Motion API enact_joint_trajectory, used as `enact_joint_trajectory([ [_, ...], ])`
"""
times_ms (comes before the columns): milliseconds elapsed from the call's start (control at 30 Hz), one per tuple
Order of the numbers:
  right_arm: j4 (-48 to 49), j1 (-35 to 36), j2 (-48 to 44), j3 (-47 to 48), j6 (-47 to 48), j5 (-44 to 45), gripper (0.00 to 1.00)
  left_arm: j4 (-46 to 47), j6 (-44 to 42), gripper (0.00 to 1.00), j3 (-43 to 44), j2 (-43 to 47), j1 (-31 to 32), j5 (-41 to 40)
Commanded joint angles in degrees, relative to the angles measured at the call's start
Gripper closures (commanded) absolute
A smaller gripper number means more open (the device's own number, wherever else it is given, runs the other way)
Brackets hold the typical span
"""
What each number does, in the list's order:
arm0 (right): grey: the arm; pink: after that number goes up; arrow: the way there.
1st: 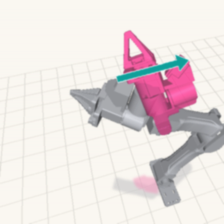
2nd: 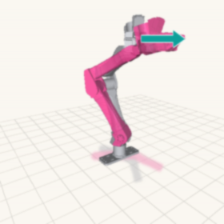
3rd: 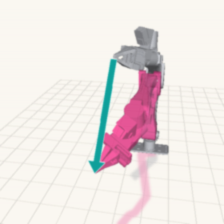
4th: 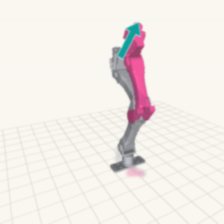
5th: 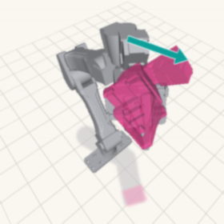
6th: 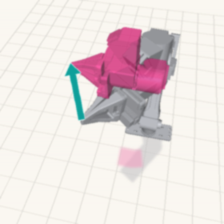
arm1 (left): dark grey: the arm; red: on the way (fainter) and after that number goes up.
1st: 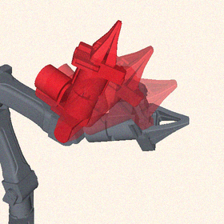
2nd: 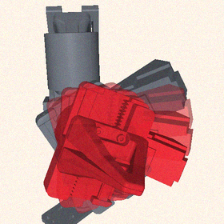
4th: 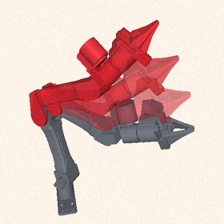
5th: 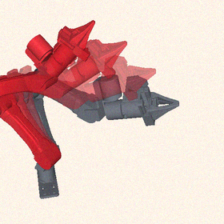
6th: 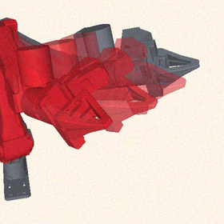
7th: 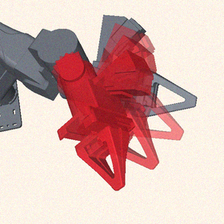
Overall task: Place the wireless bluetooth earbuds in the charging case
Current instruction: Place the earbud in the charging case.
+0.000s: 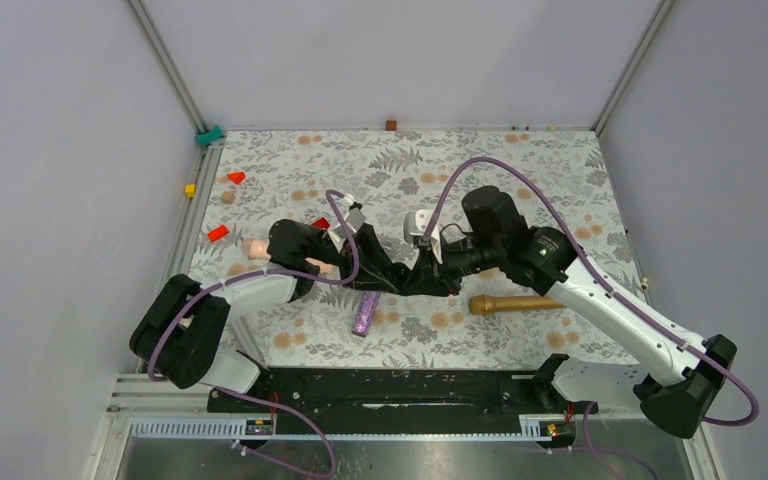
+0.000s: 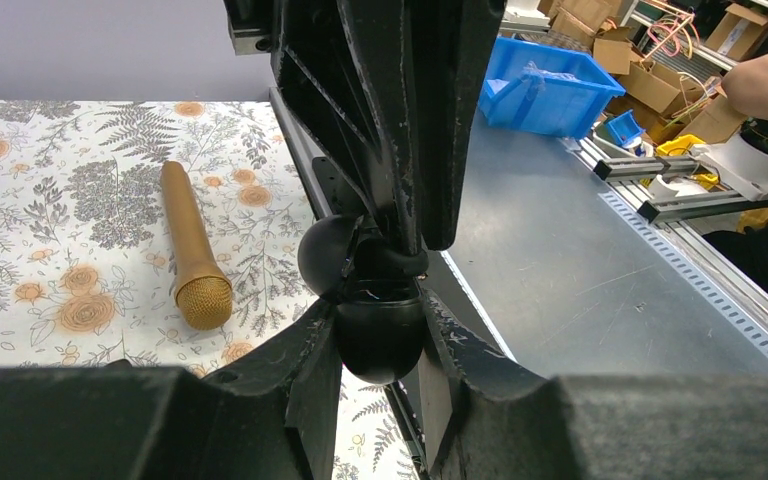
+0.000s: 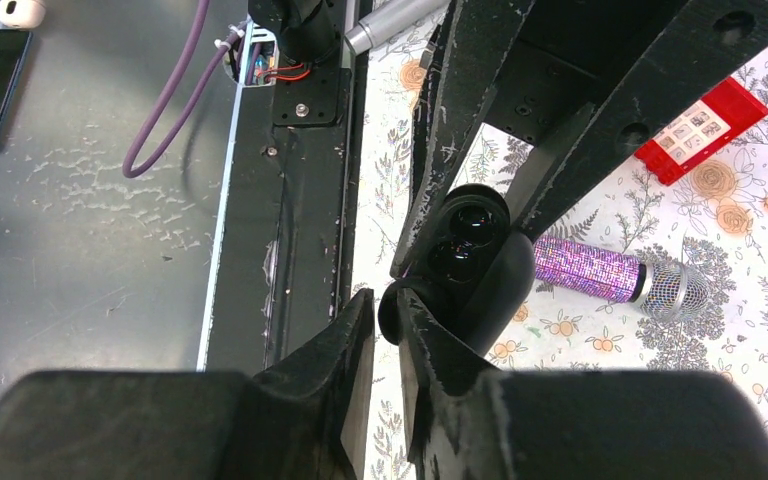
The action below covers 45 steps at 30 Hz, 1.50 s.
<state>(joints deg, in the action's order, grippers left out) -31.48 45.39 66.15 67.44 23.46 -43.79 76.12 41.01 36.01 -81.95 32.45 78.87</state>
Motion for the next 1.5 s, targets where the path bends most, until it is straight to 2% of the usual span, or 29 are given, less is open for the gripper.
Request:
enact_joint_trajectory([
  [0,-0.1,0.5,0.9,1.8,0.9,4.6,0.76,4.0,0.5,1.0,2.6,0.3,0.6,0.2],
  [233,-0.2,0.8,1.4,1.5,1.1,5.7,0.69,4.3,0.6,1.0,2.6,0.6,0.5,0.3],
  [967,-0.1,6.5,2.9,1.3,2.4,21.6,0.63,4.6,0.8,1.0,2.6,1.3,-0.1,0.0],
  [1267,1.5,9.3,4.2,1.3,0.6,28.8,0.73,4.7,0.9,1.0,2.4,1.9,-1.2,-0.5],
  [1367,1.9,10.0,5.0,1.3,0.1,30.2,0.87,4.7,0.9,1.0,2.3,2.3,-1.6,-0.6],
  [1467,2.2,10.2,5.5,1.6,-0.7,30.3,0.97,4.7,0.8,1.0,2.3,2.5,-1.7,-0.6],
])
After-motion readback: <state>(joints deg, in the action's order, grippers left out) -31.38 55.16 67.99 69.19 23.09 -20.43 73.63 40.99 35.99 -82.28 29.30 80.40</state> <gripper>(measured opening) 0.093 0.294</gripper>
